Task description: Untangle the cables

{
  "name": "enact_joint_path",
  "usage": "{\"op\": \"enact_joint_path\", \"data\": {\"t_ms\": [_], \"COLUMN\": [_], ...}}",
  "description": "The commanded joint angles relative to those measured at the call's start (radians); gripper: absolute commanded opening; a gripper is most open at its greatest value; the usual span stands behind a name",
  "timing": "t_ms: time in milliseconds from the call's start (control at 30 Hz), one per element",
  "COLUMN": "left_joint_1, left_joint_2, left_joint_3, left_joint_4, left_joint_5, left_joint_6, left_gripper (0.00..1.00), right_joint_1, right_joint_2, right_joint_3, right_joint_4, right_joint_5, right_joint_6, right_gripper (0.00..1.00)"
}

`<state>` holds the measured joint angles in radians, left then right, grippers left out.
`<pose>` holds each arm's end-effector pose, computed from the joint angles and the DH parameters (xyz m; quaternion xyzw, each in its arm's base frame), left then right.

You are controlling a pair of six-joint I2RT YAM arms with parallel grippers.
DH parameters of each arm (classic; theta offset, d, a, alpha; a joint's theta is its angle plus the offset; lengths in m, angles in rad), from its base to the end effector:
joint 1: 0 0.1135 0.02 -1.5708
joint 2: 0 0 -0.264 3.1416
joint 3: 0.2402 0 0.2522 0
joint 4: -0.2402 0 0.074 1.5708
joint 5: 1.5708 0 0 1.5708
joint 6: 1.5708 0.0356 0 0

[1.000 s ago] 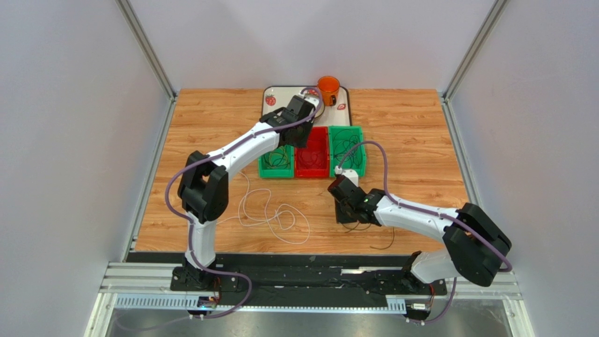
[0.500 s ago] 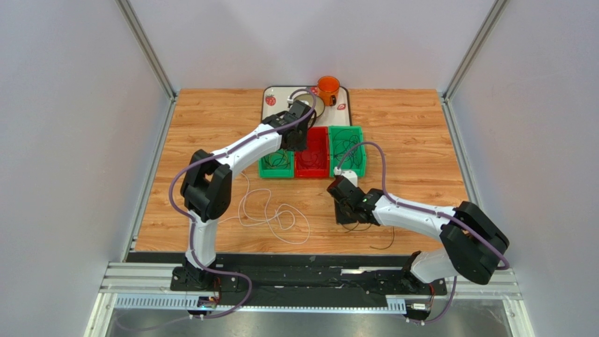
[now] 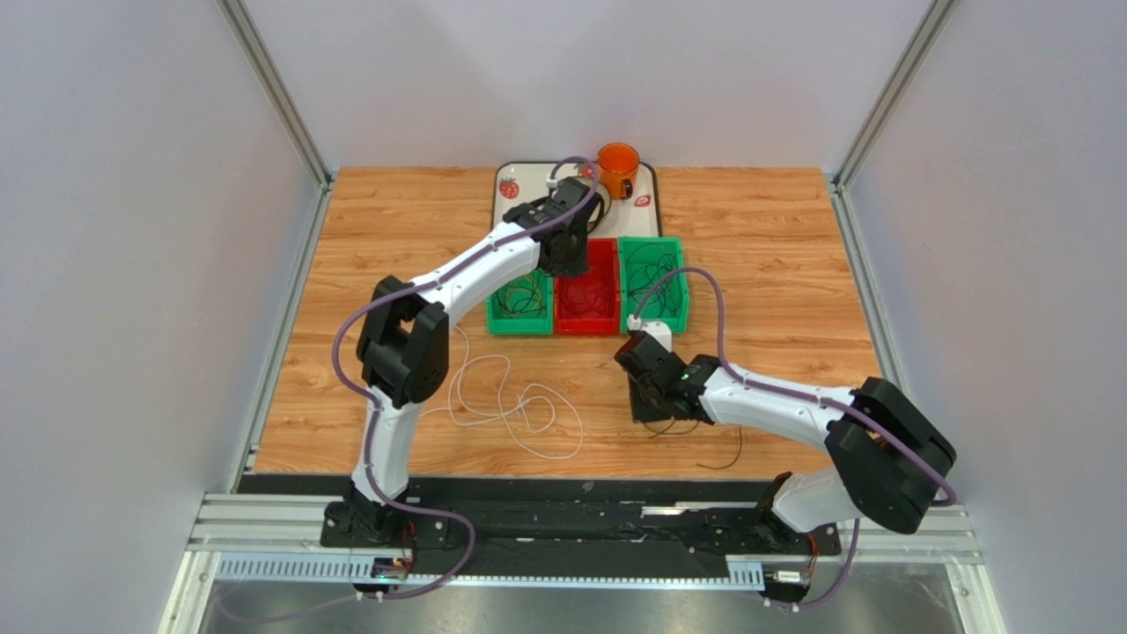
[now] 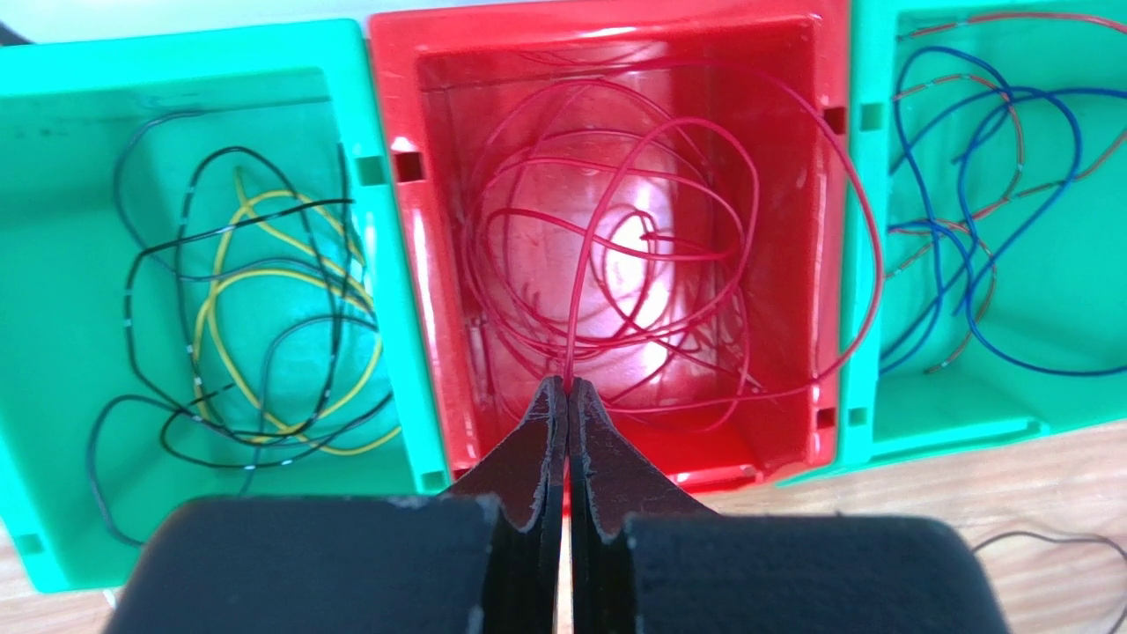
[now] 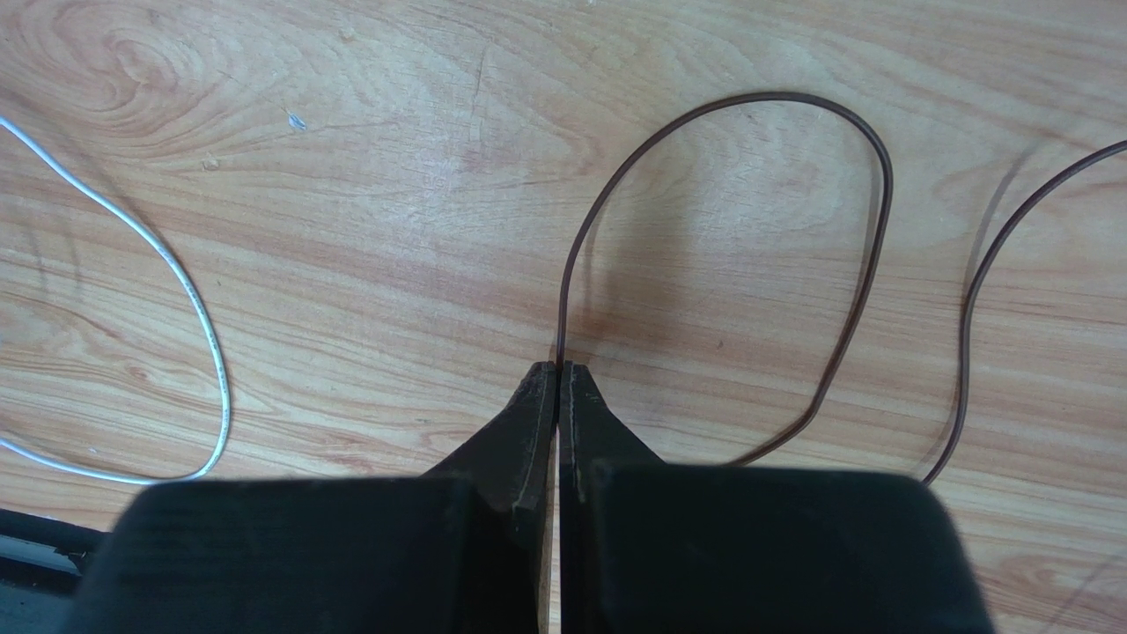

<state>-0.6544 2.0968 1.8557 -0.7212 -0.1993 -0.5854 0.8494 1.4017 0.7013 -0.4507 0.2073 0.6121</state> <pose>0.3748 -0.2787 0.2522 0.0030 0.9498 -0.0959 0.2978 0.1679 0.1798 0.1623 -0.0937 0.9685 0.0629 0.2218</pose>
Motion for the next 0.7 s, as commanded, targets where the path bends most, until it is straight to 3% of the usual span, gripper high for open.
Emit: {"op": "enact_joint_path", "data": {"t_ms": [0,100,133,233,467,667], "left_joint_1": [-0.005,-0.005,-0.005,-0.005,-0.005,-0.010], "left_joint_2": [0.031,0.042,0.023,-0.038,-0.150,-0.348], "left_joint_3": [0.071,0.091,0.083,0.040,0.023,-0.050], "left_joint_4": [0.014,-0.012,-0.006,0.032,0.019,-0.006], "left_joint_5": [0.049,0.051,0.044,0.037,0.054,0.057], "left_joint_6": [0.021,0.050,0.055,0.071,0.087,0.110], "left_gripper": [0.00,0.40,0.61,0.83,0.87,0.88], "right_joint_1": [-0.004,-0.004,-0.004,-0.004,-0.003,0.048], "right_joint_2": [0.006,0.006,0.006,0.005,-0.026,-0.075], "right_joint_3": [0.035,0.033,0.033,0.035,0.021,0.049], "right_joint_4": [0.032,0.030,0.029,0.032,0.040,0.043], "right_joint_5": [0.006,0.006,0.006,0.007,0.012,0.023], "right_joint_6": [-0.008,-0.008,-0.008,-0.008,-0.005,-0.044], "right_gripper": [0.00,0.00,0.00,0.00,0.00,0.00]}}
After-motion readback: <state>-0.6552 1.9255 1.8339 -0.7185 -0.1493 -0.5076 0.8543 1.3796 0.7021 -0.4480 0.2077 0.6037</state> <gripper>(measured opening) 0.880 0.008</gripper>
